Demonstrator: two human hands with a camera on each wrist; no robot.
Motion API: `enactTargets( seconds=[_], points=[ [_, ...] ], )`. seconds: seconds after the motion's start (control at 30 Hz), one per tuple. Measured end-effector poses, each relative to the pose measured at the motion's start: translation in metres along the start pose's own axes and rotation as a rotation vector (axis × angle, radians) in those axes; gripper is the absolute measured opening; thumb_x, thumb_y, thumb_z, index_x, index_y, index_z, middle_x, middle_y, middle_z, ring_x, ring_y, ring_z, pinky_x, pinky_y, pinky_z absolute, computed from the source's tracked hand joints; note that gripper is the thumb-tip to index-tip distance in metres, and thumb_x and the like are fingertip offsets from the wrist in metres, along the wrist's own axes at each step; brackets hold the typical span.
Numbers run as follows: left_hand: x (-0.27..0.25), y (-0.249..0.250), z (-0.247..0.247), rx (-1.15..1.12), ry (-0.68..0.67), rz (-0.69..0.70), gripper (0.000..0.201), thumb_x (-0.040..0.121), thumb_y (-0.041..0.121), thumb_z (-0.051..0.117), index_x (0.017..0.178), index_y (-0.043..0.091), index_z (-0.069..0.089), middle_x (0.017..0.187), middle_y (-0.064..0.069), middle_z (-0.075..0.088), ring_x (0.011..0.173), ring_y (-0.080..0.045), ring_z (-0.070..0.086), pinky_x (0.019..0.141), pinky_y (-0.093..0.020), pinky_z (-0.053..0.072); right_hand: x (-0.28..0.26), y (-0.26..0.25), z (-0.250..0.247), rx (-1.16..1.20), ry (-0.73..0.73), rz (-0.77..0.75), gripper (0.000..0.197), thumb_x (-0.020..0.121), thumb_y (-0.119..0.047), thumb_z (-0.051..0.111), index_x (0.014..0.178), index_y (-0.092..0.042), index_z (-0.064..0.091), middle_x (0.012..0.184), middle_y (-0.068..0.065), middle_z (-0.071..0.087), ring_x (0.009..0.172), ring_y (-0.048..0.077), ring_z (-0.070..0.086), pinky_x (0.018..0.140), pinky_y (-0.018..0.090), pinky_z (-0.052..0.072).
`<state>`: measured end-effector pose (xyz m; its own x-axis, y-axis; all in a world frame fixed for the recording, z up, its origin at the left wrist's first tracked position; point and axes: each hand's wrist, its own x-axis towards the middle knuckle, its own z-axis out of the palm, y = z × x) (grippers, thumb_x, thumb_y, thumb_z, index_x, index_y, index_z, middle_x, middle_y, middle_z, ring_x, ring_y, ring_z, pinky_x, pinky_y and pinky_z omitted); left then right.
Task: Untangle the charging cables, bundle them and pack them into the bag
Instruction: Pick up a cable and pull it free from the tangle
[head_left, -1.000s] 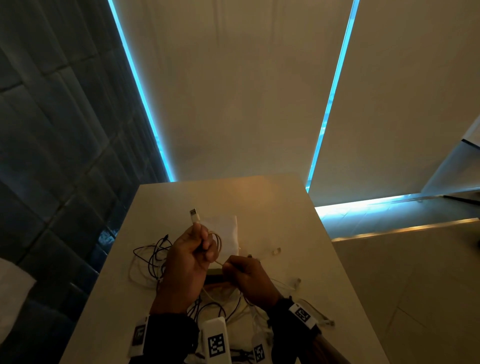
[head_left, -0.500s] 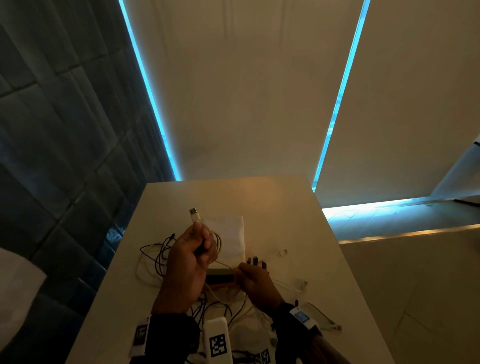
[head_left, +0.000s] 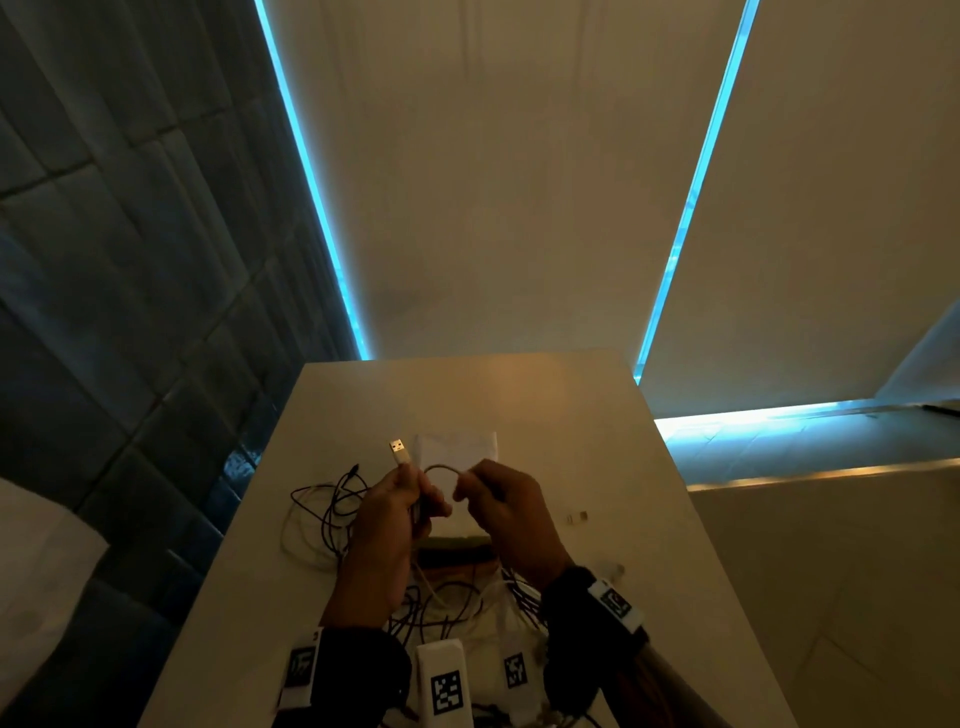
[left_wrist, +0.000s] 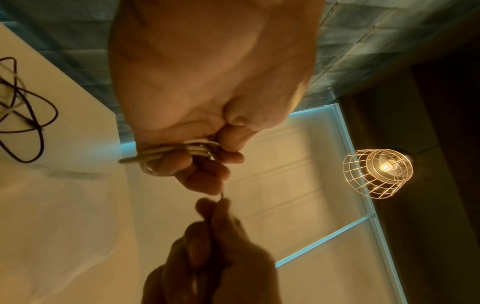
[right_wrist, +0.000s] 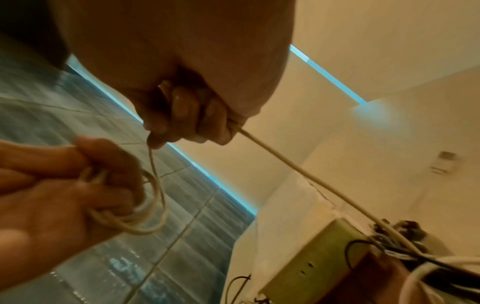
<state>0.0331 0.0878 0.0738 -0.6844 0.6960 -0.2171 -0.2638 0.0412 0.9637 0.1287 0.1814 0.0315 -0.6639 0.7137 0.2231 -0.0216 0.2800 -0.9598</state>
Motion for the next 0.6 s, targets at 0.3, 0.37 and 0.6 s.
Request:
enactTargets(
  seconds=[0.3, 0.37, 0.6],
  points=[
    [-0.003, 0.009, 0.0, -0.382, -0.037, -0.049, 0.034, 0.102, 0.022, 0.033, 0.075, 0.01, 0.048, 0.069, -0.006, 0.056, 0.078, -0.025, 0.067, 0.078, -0.036, 0.048, -0.019, -0.008, 0.008, 0.131, -0.259, 0.042, 0.031, 0.096, -0.011, 0.053, 0.072, -0.028, 0.063, 0.071, -0.006, 0.059, 0.068, 0.006, 0.056, 0.067, 0.024, 0.049],
    [-0.003, 0.01, 0.001, -0.448, -0.045, -0.013, 0.035, 0.102, 0.022, 0.031, 0.074, 0.009, 0.047, 0.064, -0.003, 0.049, 0.074, -0.023, 0.068, 0.078, -0.037, 0.049, -0.021, -0.005, 0.009, 0.117, -0.269, 0.069, 0.029, 0.097, -0.009, 0.052, 0.073, -0.022, 0.063, 0.07, -0.006, 0.058, 0.068, 0.006, 0.055, 0.067, 0.022, 0.048],
    [0.001, 0.009, 0.002, -0.435, -0.06, 0.094, 0.034, 0.1, 0.021, 0.032, 0.071, 0.01, 0.044, 0.056, 0.002, 0.04, 0.045, -0.01, 0.036, 0.047, -0.022, 0.035, -0.026, 0.011, 0.004, 0.033, -0.282, 0.148, 0.025, 0.099, -0.002, 0.046, 0.075, -0.008, 0.053, 0.054, -0.02, 0.058, 0.053, -0.008, 0.055, 0.057, 0.007, 0.042]
  ],
)
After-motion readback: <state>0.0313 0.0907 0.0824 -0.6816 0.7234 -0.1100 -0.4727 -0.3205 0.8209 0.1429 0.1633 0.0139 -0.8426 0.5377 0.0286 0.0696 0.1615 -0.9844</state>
